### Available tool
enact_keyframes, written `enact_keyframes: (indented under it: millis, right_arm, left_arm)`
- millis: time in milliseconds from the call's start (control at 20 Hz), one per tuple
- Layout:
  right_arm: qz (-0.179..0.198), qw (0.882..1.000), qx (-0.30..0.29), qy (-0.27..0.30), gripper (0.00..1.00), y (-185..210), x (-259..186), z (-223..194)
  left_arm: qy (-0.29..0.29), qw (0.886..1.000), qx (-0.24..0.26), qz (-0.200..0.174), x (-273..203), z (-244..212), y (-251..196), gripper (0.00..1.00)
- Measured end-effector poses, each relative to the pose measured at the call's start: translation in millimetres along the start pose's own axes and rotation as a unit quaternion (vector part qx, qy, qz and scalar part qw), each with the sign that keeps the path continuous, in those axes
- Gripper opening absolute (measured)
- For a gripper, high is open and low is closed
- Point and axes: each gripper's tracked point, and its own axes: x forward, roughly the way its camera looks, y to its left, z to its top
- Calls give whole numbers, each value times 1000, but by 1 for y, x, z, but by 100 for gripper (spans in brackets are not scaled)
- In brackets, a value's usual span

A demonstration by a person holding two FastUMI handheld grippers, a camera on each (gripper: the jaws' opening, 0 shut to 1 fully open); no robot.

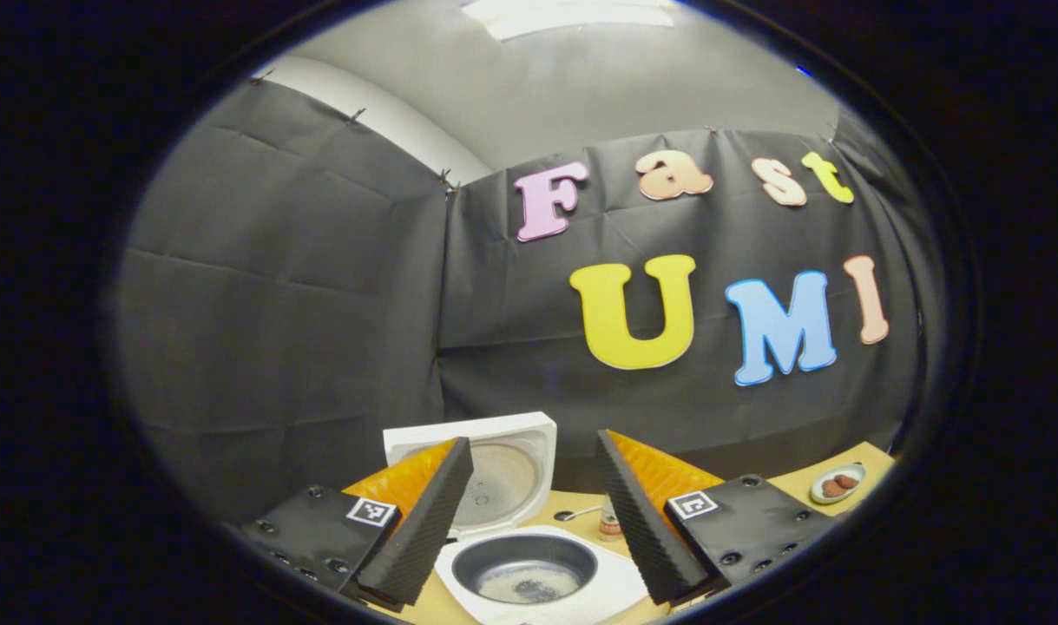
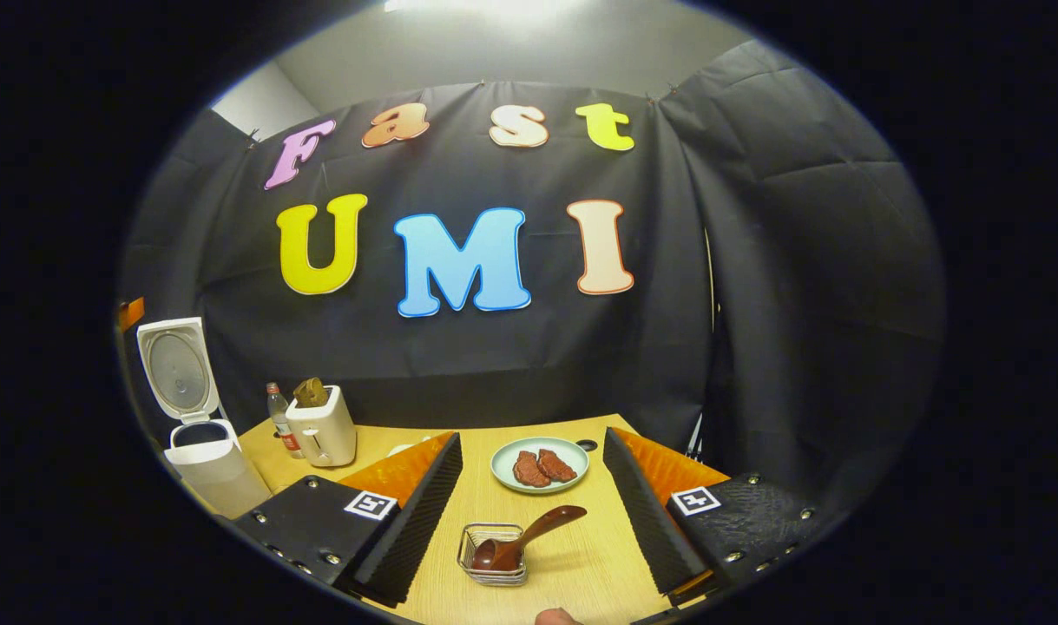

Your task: Close the left gripper, press the button to open the rice cooker; take a wooden spoon from the chopstick holder with the right hand, scoop a spoonful of rice and pour it into the rice cooker, then put the wooden spoon back into the chopstick holder.

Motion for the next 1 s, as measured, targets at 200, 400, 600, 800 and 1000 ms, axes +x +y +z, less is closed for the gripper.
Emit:
enact_keyframes:
  millis: [200, 400, 600, 800, 1000]
  right_arm:
    - [-9, 1000, -10, -8, 99, 8, -11, 8]
    - [-18, 999, -23, -13, 99, 17, -20, 13]
    - [-29, 999, -32, -18, 99, 24, -28, 12]
    - [-35, 999, -31, -3, 99, 27, -34, 3]
    - [-41, 999, -36, 5, 99, 27, -37, -4]
  left_arm:
    - [-1, 1000, 3, 14, 43, 4, 20, 98]
    - [14, 999, -13, 32, 88, -2, 41, 98]
    - [29, 999, -9, 40, 131, -15, 56, 98]
    - [47, 998, -7, 46, 178, -23, 71, 98]
    - [73, 996, -3, 56, 218, -38, 81, 98]
